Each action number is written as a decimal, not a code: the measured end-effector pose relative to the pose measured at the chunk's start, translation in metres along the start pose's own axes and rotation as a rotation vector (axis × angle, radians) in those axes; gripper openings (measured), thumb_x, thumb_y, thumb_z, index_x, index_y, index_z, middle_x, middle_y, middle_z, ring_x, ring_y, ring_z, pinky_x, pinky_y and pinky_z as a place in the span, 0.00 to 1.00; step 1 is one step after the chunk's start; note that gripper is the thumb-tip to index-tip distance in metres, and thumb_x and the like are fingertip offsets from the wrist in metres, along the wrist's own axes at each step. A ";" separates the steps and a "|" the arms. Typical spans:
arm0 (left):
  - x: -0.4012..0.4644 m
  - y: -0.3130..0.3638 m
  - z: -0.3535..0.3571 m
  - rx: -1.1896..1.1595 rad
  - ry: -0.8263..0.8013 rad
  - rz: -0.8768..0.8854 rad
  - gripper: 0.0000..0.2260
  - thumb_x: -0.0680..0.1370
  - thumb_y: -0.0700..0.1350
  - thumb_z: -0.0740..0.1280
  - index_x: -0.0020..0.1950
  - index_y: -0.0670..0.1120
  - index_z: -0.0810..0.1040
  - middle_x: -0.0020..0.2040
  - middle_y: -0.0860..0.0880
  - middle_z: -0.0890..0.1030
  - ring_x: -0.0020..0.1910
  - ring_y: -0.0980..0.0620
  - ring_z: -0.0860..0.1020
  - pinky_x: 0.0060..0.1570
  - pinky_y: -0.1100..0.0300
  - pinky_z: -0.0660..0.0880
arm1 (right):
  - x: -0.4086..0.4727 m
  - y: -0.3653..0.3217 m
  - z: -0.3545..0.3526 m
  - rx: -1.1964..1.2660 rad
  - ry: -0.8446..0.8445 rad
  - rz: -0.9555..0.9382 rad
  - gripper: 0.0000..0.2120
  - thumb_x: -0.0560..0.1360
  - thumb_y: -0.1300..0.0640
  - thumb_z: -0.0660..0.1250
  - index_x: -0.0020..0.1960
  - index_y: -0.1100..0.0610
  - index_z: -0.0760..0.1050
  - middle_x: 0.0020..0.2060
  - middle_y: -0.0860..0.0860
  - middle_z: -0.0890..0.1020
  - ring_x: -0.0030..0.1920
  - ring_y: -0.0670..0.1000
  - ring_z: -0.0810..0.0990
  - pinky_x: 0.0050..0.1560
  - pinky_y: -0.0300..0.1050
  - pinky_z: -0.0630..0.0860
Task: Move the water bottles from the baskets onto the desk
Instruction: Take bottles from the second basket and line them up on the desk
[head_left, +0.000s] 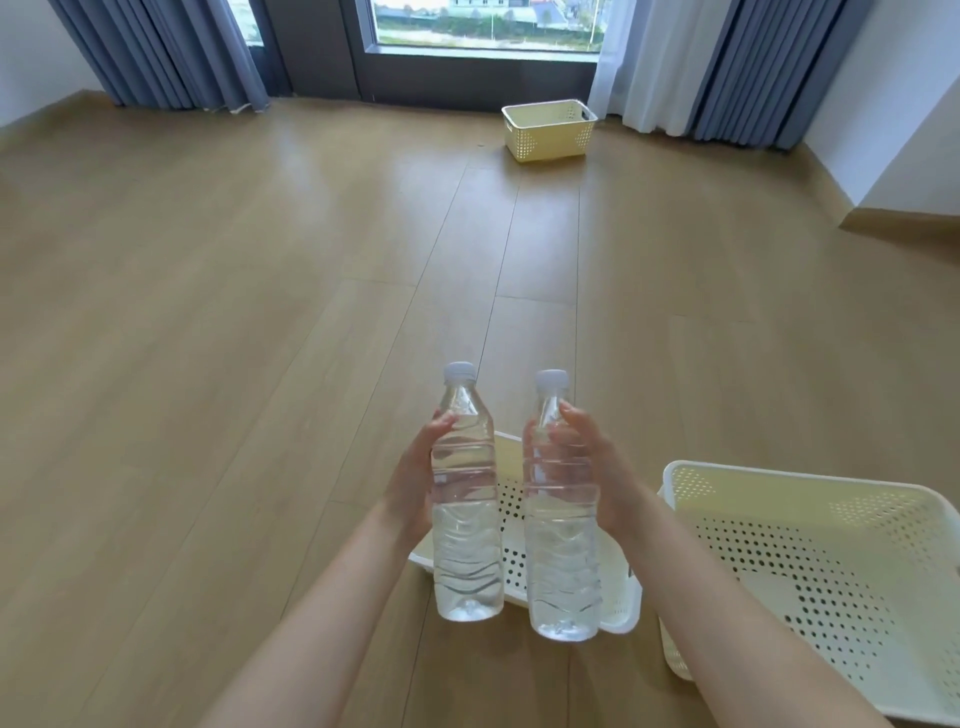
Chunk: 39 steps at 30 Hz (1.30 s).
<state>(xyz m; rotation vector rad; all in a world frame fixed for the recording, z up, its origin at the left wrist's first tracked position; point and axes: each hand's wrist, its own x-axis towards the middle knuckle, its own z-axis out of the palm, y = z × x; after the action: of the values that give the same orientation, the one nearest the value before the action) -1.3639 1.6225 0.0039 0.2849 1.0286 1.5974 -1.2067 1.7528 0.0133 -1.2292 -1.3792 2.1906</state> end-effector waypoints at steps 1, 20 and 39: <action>0.000 0.005 0.007 0.019 0.046 0.013 0.14 0.62 0.51 0.73 0.44 0.47 0.81 0.38 0.46 0.81 0.33 0.47 0.81 0.35 0.55 0.79 | -0.001 -0.006 -0.001 0.000 0.018 0.006 0.18 0.74 0.42 0.64 0.50 0.57 0.78 0.39 0.52 0.83 0.35 0.49 0.81 0.38 0.43 0.76; -0.061 0.262 0.291 0.167 0.102 -0.072 0.13 0.65 0.49 0.72 0.47 0.45 0.81 0.39 0.44 0.82 0.37 0.42 0.81 0.34 0.55 0.80 | -0.190 -0.353 0.002 0.149 0.216 -0.063 0.39 0.50 0.33 0.68 0.51 0.59 0.79 0.38 0.52 0.84 0.32 0.47 0.83 0.36 0.43 0.75; -0.201 0.398 0.581 0.445 -0.242 -0.071 0.09 0.76 0.51 0.65 0.43 0.47 0.79 0.29 0.51 0.83 0.32 0.46 0.80 0.30 0.59 0.79 | -0.476 -0.544 -0.036 0.262 0.568 -0.329 0.18 0.71 0.41 0.66 0.47 0.57 0.77 0.35 0.50 0.81 0.32 0.49 0.79 0.37 0.45 0.76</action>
<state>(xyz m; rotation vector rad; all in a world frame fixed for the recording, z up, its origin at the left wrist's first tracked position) -1.1809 1.7272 0.7055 0.7165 1.1810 1.2219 -0.9994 1.7591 0.7068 -1.2795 -0.9457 1.5690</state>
